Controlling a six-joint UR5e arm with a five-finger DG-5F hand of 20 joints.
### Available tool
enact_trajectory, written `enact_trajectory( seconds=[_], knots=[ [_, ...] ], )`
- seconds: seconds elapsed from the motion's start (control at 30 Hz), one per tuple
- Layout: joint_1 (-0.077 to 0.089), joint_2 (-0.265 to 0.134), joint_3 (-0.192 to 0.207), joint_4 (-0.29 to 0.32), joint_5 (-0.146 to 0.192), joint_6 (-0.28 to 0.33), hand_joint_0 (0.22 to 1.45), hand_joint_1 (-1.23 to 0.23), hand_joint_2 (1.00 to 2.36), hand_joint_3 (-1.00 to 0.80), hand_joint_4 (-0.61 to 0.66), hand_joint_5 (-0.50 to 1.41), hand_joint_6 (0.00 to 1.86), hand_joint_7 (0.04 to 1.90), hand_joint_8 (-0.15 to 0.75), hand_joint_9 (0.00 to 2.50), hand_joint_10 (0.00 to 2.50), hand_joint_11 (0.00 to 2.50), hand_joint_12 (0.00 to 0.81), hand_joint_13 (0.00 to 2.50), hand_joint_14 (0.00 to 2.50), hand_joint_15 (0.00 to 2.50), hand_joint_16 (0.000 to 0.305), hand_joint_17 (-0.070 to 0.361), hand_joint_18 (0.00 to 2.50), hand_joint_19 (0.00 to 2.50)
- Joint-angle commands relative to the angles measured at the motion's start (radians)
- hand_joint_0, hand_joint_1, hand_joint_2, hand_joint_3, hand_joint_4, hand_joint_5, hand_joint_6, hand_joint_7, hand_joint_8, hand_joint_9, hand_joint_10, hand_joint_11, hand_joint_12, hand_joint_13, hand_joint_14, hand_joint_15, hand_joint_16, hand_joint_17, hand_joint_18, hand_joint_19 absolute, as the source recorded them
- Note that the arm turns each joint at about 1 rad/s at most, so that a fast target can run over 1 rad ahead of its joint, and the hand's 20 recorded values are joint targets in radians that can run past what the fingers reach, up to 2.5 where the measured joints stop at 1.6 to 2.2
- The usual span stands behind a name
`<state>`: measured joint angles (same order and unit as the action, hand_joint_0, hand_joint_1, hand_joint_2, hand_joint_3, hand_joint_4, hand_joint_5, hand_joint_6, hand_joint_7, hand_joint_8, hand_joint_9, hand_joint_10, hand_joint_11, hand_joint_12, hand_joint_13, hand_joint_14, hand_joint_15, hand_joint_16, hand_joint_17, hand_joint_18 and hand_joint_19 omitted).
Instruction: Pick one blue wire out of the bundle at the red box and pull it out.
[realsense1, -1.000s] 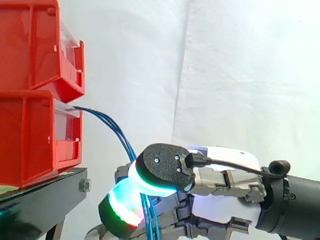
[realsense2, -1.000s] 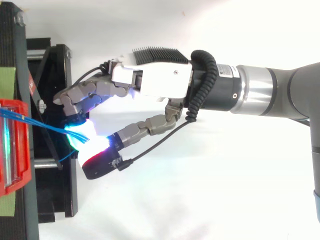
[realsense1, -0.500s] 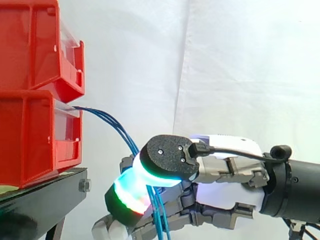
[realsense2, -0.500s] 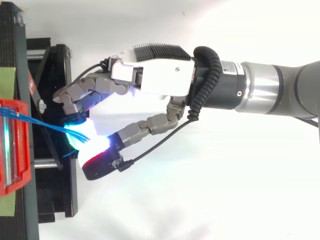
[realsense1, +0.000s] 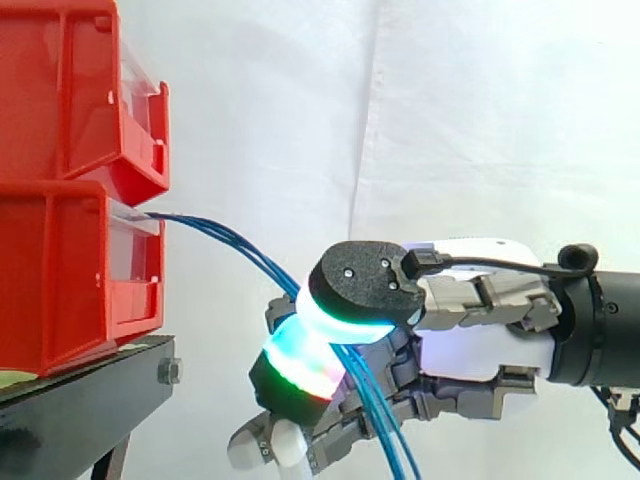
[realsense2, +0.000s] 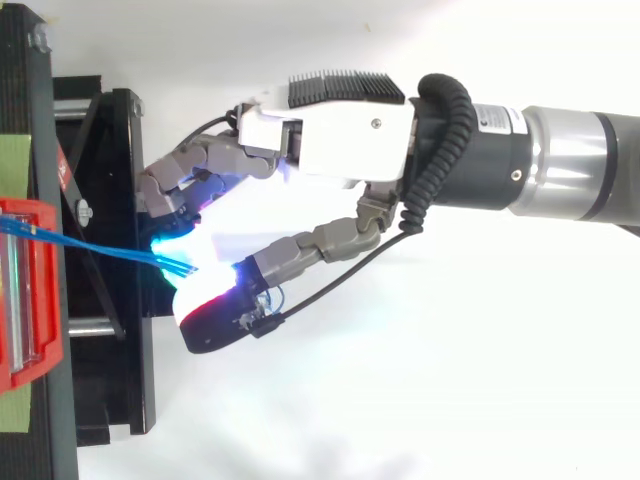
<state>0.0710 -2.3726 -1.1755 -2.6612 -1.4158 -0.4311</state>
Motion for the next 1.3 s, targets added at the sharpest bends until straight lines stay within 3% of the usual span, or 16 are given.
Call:
enact_trajectory(
  seconds=[0.0, 0.07, 0.1, 0.2, 0.37, 0.47, 0.6, 0.73, 0.83, 0.87, 1.0, 1.1, 1.27],
  knots=[
    [-0.002, 0.016, -0.001, -0.051, 0.0, 0.002, 0.6, -0.78, 1.02, -0.31, 0.41, -0.11, 0.64, 1.34, 0.267, 1.0, 0.03, 0.86, 0.368, 0.48, 0.01, 0.25, 0.057, 0.128, 0.43, 0.4],
    [0.0, 0.021, -0.001, -0.068, 0.001, 0.006, 0.59, -0.74, 1.01, -0.32, 0.41, -0.1, 0.61, 1.37, 0.262, 1.0, 0.03, 0.83, 0.366, 0.48, 0.01, 0.25, 0.057, 0.128, 0.43, 0.41],
    [0.0, 0.024, -0.001, -0.074, 0.001, 0.009, 0.6, -0.65, 1.01, -0.32, 0.39, -0.07, 0.54, 1.46, 0.244, 1.02, 0.03, 0.77, 0.359, 0.49, 0.01, 0.25, 0.056, 0.127, 0.42, 0.42],
    [0.0, 0.03, -0.001, -0.082, 0.005, 0.026, 0.61, -0.6, 1.01, -0.33, 0.39, -0.05, 0.5, 1.51, 0.234, 1.04, 0.03, 0.75, 0.351, 0.5, 0.01, 0.25, 0.055, 0.124, 0.42, 0.42],
    [0.001, 0.038, -0.001, -0.095, 0.006, 0.058, 0.63, -0.59, 1.02, -0.31, 0.37, -0.05, 0.5, 1.45, 0.239, 1.06, 0.03, 0.77, 0.351, 0.5, 0.01, 0.25, 0.054, 0.122, 0.43, 0.41],
    [0.001, 0.039, 0.0, -0.106, 0.008, 0.077, 0.62, -0.65, 1.02, -0.26, 0.35, -0.07, 0.5, 1.46, 0.249, 1.04, 0.03, 0.84, 0.357, 0.5, 0.01, 0.25, 0.055, 0.123, 0.43, 0.41],
    [0.004, 0.039, 0.0, -0.112, 0.008, 0.112, 0.62, -0.72, 1.02, -0.23, 0.33, -0.11, 0.61, 1.29, 0.272, 1.03, 0.03, 0.99, 0.368, 0.48, 0.01, 0.26, 0.056, 0.125, 0.43, 0.39],
    [0.004, 0.047, -0.001, -0.12, 0.009, 0.132, 0.64, -0.84, 1.02, -0.28, 0.4, -0.14, 0.7, 1.13, 0.285, 1.02, 0.03, 1.06, 0.371, 0.48, 0.01, 0.25, 0.057, 0.127, 0.44, 0.37],
    [0.006, 0.053, 0.0, -0.131, 0.012, 0.137, 0.65, -0.86, 1.01, -0.35, 0.45, -0.13, 0.66, 1.19, 0.282, 1.06, 0.03, 1.03, 0.37, 0.5, 0.01, 0.25, 0.057, 0.128, 0.46, 0.36],
    [0.006, 0.053, -0.001, -0.134, 0.012, 0.138, 0.65, -0.87, 1.01, -0.37, 0.47, -0.11, 0.62, 1.31, 0.278, 1.07, 0.03, 1.0, 0.368, 0.5, 0.01, 0.24, 0.056, 0.127, 0.46, 0.37],
    [0.006, 0.059, 0.0, -0.147, 0.015, 0.156, 0.65, -0.82, 1.01, -0.36, 0.48, -0.08, 0.5, 1.51, 0.257, 1.07, 0.03, 0.88, 0.363, 0.51, 0.01, 0.23, 0.056, 0.127, 0.46, 0.38],
    [0.007, 0.067, -0.001, -0.164, 0.015, 0.181, 0.66, -0.67, 1.02, -0.27, 0.47, -0.06, 0.5, 1.39, 0.234, 1.1, 0.03, 0.84, 0.352, 0.52, 0.01, 0.24, 0.055, 0.125, 0.46, 0.4],
    [0.009, 0.069, 0.0, -0.183, 0.015, 0.212, 0.68, -0.65, 1.02, -0.28, 0.44, -0.07, 0.5, 1.41, 0.264, 1.1, 0.03, 0.94, 0.357, 0.53, 0.01, 0.26, 0.055, 0.123, 0.47, 0.38]
  ],
)
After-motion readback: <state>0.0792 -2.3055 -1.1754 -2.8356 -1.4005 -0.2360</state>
